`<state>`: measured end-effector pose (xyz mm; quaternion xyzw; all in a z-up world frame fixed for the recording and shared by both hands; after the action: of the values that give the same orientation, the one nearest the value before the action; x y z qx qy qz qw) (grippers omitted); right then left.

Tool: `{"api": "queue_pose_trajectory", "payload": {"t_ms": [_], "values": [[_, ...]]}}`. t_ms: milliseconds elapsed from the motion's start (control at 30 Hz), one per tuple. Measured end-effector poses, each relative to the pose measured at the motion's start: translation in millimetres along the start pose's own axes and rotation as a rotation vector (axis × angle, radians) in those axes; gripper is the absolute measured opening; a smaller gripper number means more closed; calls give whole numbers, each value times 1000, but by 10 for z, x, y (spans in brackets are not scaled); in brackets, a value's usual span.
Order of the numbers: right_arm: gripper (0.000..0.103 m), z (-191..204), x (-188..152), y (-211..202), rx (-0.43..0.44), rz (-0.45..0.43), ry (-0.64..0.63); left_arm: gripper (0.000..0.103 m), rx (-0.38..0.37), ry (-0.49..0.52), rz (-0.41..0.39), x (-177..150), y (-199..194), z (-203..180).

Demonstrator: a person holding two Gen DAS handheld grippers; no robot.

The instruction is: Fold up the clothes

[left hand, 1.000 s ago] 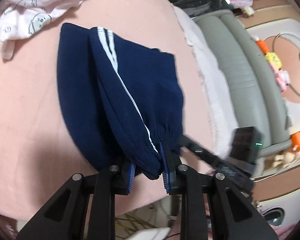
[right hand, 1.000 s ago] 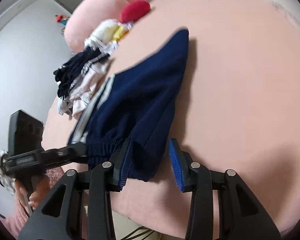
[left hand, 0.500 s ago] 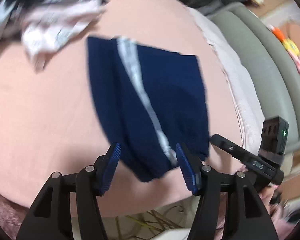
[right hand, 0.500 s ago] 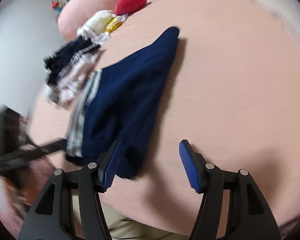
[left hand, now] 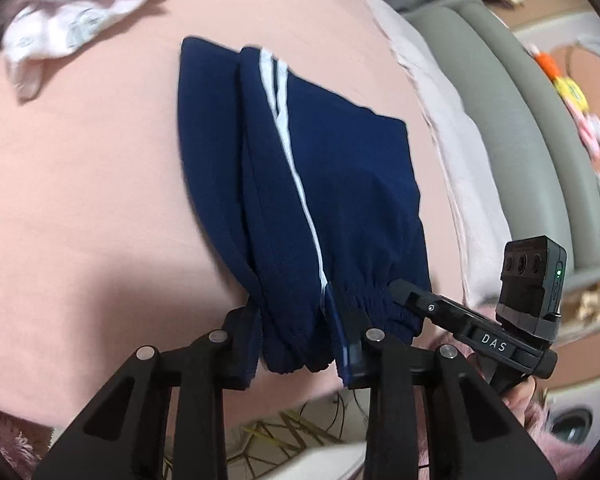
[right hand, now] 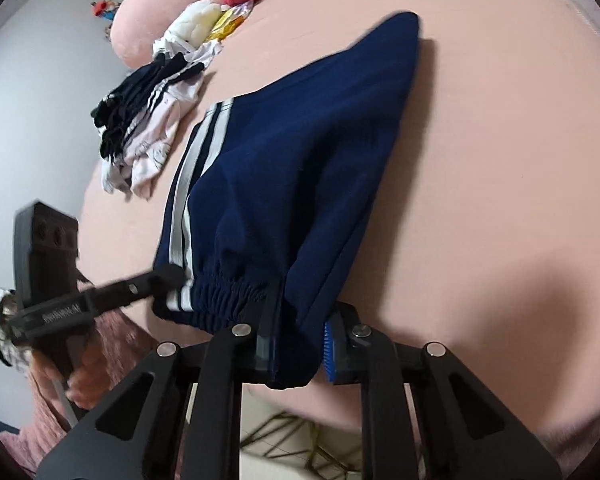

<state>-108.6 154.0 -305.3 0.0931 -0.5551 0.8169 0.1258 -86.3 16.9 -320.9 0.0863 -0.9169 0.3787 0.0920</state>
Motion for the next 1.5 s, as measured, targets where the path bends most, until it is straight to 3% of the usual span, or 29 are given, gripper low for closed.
{"api": "queue_pose_trajectory", "payload": {"t_ms": [67,167,333,400,467,600,667,733,767,867,967,1067,1300,1400,1500], "values": [[19,-20,-194,-29,-14,28,-12,38,48,33,45,-82,28,-1],[23,-94,-294,-36,-27,56,7,42,48,30,-20,106,-148,1],[32,-157,-39,-553,-176,-92,-87,42,33,34,-123,707,-304,-90],[38,-216,122,-641,-259,-137,-127,42,10,45,-106,910,-217,-89],[38,-319,299,-590,-323,-146,-149,42,24,58,-77,1035,-81,-19],[38,-478,570,-318,-386,-81,-96,42,63,82,-17,1259,202,142],[38,-512,649,-309,-383,-81,-64,42,66,106,-15,1302,347,105],[39,-498,683,-312,-372,-93,-64,27,64,133,-29,1300,374,58],[39,-511,699,-296,-383,-96,-65,13,62,146,-36,1296,376,35],[39,-608,782,-259,-412,-100,-52,7,91,177,-84,1299,177,125],[39,-680,908,-272,-390,-115,-6,6,99,184,-149,1326,-94,103],[39,-726,1047,-274,-366,-125,30,6,154,171,-189,1372,-302,221],[39,-834,1240,-83,-416,-154,13,7,205,124,-65,1287,34,590],[39,-809,1281,-36,-405,-200,28,8,200,134,-88,1331,43,488],[39,-629,1306,-99,-352,-268,-4,10,257,192,-152,1365,-103,382]]}}
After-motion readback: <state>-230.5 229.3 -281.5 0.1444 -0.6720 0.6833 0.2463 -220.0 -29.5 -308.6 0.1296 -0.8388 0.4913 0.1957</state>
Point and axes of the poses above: each gripper's, at about its wrist camera, not at the fingertips, and y roughly the way its jaws point, z to its left, x to its top, the point moved 9 cm from there along y, roughly the way its jaws point, and after that the axes turned 9 degrees about -x, right-handed, at the moved point
